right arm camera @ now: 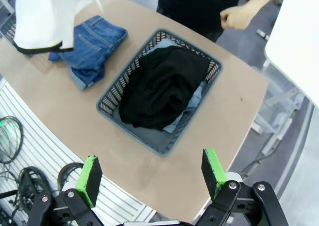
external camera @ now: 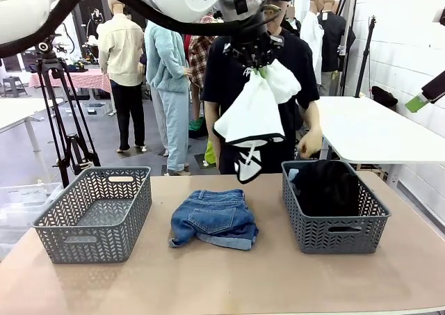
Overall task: Sort the tops and bottoms.
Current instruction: Sort the clothes according to human instructions.
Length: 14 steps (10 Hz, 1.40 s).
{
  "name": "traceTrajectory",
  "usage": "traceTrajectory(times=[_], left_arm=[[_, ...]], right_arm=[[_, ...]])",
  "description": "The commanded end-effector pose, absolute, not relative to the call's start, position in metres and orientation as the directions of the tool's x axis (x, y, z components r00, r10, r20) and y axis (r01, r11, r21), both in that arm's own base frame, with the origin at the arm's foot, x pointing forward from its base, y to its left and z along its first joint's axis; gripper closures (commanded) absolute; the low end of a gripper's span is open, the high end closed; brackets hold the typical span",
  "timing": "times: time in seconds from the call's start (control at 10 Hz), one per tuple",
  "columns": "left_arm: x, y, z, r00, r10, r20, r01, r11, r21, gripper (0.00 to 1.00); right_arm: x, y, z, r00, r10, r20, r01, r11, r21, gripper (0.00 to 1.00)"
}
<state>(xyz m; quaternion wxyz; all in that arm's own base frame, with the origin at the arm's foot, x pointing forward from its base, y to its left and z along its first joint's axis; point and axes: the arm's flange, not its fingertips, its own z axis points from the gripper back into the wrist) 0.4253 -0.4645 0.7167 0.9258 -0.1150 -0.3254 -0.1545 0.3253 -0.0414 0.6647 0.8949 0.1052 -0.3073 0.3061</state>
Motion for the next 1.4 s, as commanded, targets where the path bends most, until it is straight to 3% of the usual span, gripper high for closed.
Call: traceTrajectory(times=[0.0,0.3,0.7,0.8,1.1,1.3], left_arm=[[0.45,-0.508,0.702,0.726,-0.276,0.631,0.482,0.857,-0.18,1.0],[0.486,-0.567,0.643,0.793,-0.245,0.558,0.486,0.808,-0.335,1.0],[0.492,-0.604,0.632,0.78,-0.204,0.591,0.507,0.76,-0.406,1.0],[0.483,-0.587,0.601,0.798,-0.234,0.555,0.49,0.789,-0.372,1.0],[0.483,-0.593,0.605,0.796,-0.225,0.562,0.494,0.779,-0.386,1.0],[0.476,-0.614,0.612,0.744,-0.157,0.649,0.543,0.708,-0.451,1.0]], right_arm=[[0.325,-0.041,0.664,0.629,0.488,0.606,-0.611,0.791,-0.002,0.0],[0.325,-0.041,0.664,0.629,0.488,0.606,-0.611,0.791,-0.002,0.0],[0.325,-0.041,0.664,0.629,0.488,0.606,-0.611,0.791,-0.002,0.0],[0.325,-0.041,0.664,0.629,0.488,0.606,-0.611,0.791,-0.002,0.0],[0.325,-0.041,0.664,0.629,0.488,0.606,-0.611,0.791,-0.002,0.0],[0.325,-0.041,0.664,0.629,0.488,0.606,-0.611,0.791,-0.002,0.0]])
